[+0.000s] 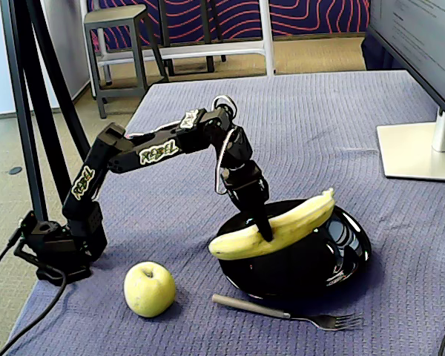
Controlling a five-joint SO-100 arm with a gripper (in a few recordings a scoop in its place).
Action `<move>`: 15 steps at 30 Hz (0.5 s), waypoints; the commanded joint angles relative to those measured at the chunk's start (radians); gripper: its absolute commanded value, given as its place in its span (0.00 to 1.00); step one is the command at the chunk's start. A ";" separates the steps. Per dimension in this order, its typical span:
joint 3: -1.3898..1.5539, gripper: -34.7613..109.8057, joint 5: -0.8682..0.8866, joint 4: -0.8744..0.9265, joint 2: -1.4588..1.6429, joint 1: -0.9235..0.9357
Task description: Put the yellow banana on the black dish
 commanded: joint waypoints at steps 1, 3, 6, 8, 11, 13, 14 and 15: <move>-0.101 0.25 -0.021 -0.034 0.028 0.008; -0.084 0.30 -0.021 -0.034 0.028 0.009; -0.052 0.33 -0.028 -0.034 0.031 0.011; -0.029 0.35 -0.028 -0.034 0.035 0.012; -0.003 0.39 -0.029 -0.034 0.043 0.011; 0.006 0.39 -0.029 -0.032 0.048 0.009; 0.009 0.39 -0.028 -0.031 0.049 0.008; 0.012 0.39 -0.028 -0.029 0.052 0.005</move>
